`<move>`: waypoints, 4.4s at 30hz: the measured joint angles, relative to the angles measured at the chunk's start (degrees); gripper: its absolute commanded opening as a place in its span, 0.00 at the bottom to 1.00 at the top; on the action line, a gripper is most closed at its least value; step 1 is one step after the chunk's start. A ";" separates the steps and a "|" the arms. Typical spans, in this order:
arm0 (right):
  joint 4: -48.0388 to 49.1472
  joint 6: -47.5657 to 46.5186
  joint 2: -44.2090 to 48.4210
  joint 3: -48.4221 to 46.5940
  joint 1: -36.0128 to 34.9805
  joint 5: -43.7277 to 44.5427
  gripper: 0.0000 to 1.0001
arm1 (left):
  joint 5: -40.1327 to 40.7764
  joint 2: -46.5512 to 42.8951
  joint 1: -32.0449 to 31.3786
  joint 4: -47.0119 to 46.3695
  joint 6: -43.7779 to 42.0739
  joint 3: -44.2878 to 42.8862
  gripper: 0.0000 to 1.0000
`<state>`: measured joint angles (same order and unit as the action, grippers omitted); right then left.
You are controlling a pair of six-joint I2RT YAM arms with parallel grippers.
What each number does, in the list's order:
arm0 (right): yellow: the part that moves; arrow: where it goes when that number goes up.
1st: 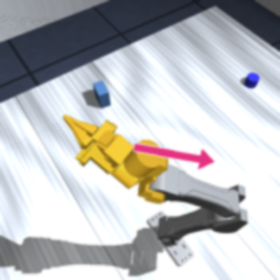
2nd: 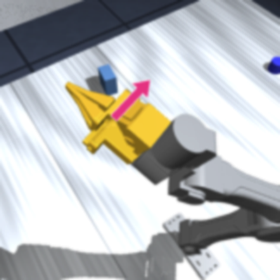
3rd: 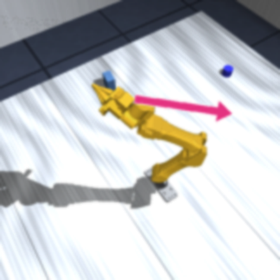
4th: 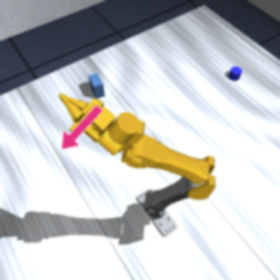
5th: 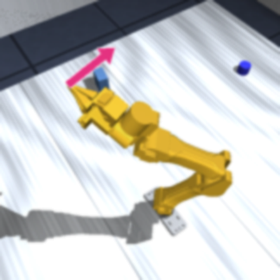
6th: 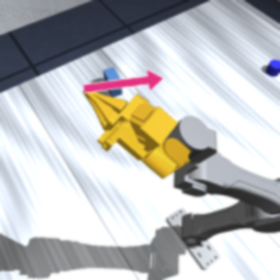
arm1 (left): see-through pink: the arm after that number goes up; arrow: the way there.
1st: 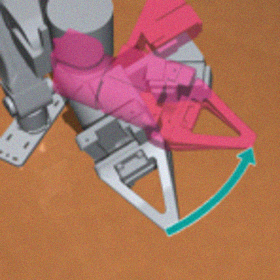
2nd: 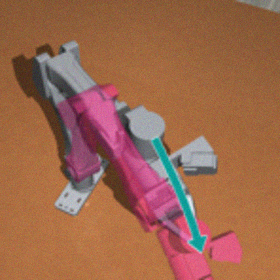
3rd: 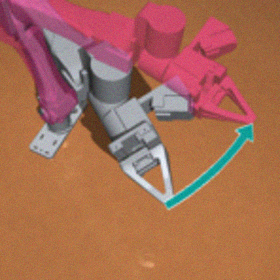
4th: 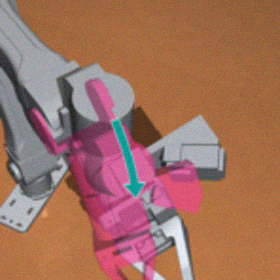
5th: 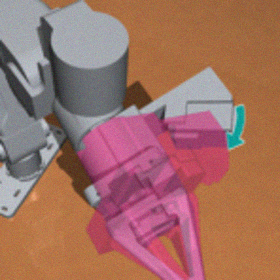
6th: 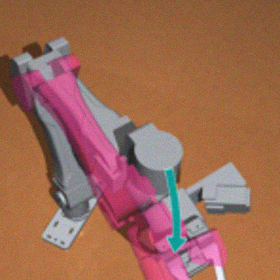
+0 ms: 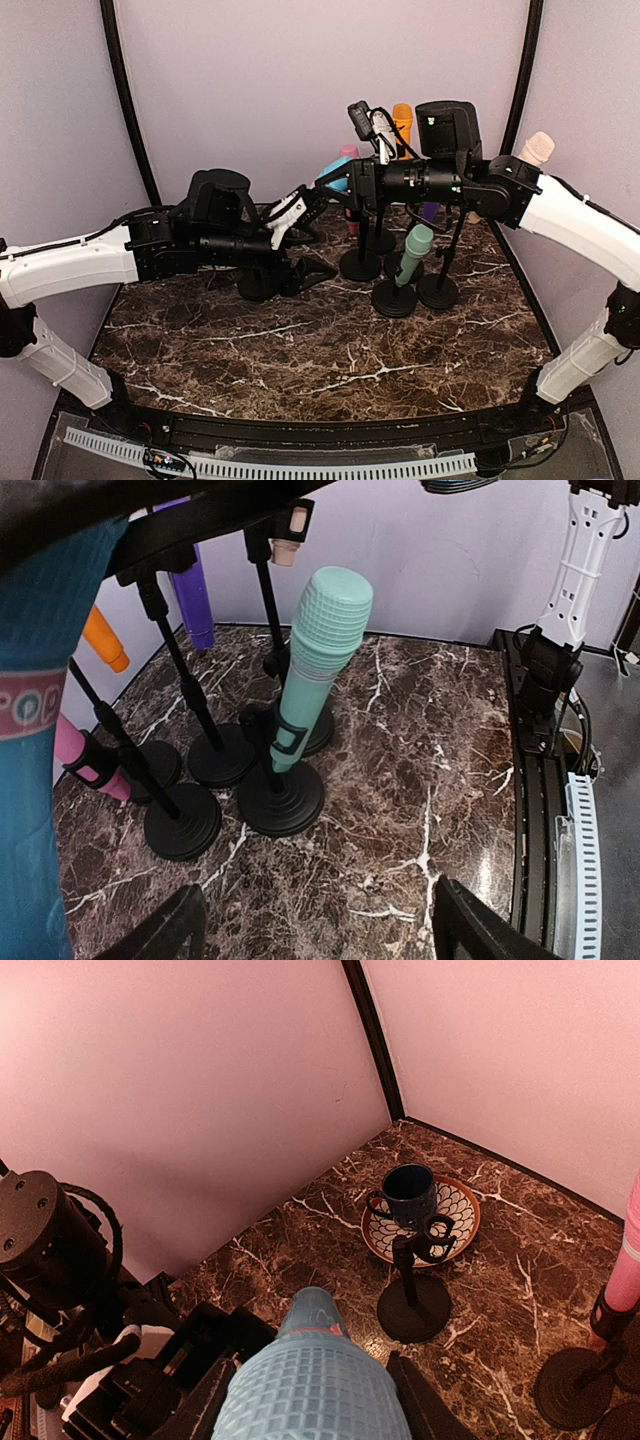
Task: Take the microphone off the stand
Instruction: Pass from the right arm to the left, then place the microphone at the corner of the board.
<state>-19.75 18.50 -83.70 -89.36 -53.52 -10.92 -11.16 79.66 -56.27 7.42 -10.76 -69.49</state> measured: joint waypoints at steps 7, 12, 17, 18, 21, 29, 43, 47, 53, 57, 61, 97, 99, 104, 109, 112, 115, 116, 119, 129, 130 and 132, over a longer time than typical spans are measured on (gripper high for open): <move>0.39 0.00 0.00 0.00 -0.48 0.94 0.45 | 3.54 -0.22 -1.05 0.15 -0.57 -0.83 0.78; -0.70 0.02 0.00 0.00 -1.22 2.84 0.45 | 3.34 -4.11 -1.40 0.13 -0.81 -0.76 0.77; -1.36 0.02 0.00 0.00 -1.31 3.32 0.45 | 4.57 -11.74 -1.38 -0.55 -0.83 -0.07 0.77; -1.36 0.02 0.00 0.00 -1.31 3.23 0.45 | 5.07 -12.66 -1.38 -0.72 -0.85 -0.07 0.77; -1.33 0.02 0.00 0.00 -1.31 2.36 0.45 | 7.21 -12.70 -1.38 -1.03 -0.87 -0.15 0.79; -1.31 0.09 0.00 0.00 -1.33 -1.14 0.45 | 9.84 -2.14 -1.38 2.69 -0.63 -3.82 0.76; -1.27 0.37 0.42 0.13 -1.64 -2.16 0.46 | 12.70 -0.48 -1.38 3.37 -0.42 -4.94 0.29; -1.27 0.39 0.42 0.13 -1.64 -1.92 0.68 | 12.74 -0.50 -1.38 3.34 -0.37 -4.94 0.21; 0.07 0.59 2.25 2.05 -1.62 1.90 0.86 | 15.26 -0.72 -1.38 2.95 1.14 -3.48 0.10; 1.20 0.68 5.75 5.31 -1.62 4.85 0.89 | 18.10 -1.75 -0.68 2.51 2.95 0.07 0.09; 2.62 0.61 8.50 6.95 -1.60 7.63 0.89 | 19.41 -3.65 3.78 2.95 5.84 5.90 0.08; 6.45 3.02 14.64 15.08 -0.13 17.03 0.90 | 15.19 0.13 52.41 14.10 29.38 28.37 0.08; 6.43 3.08 15.39 15.52 -0.09 17.22 0.90 | 15.10 1.75 52.41 13.49 30.03 29.07 0.11; 6.43 3.15 16.46 15.96 -0.09 17.64 0.90 | 14.93 4.87 52.41 12.76 30.88 28.98 0.23; 6.45 3.23 16.96 16.41 -0.04 18.36 0.90 | 14.82 5.46 52.41 12.63 31.15 28.48 0.33; 6.43 3.28 17.25 16.90 -0.04 18.53 0.90 | 14.82 5.75 52.41 12.72 31.15 28.22 0.40; 6.40 3.30 17.62 17.27 -0.04 18.67 0.90 | 14.82 5.97 52.41 12.70 31.19 28.00 0.47; 6.36 3.30 17.73 17.29 -0.04 18.69 0.90 | 14.71 6.05 52.41 12.63 31.21 27.89 0.48; 6.43 3.32 17.92 17.38 -0.04 18.73 0.90 | 14.62 6.12 52.41 12.55 31.28 27.82 0.53; 5.92 3.48 18.95 17.62 -0.04 19.78 0.90 | 14.62 6.16 52.41 12.22 31.34 27.69 0.59; 5.75 3.48 18.95 17.59 -0.04 19.96 0.90 | 14.62 6.16 52.41 12.57 31.32 27.52 0.61; 4.81 3.45 18.95 17.51 -0.04 20.24 0.90 | 14.73 6.10 52.41 13.60 31.04 26.62 0.64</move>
<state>-14.94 21.96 -64.75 -71.85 -53.56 9.32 3.57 85.76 -3.86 21.02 20.27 -42.87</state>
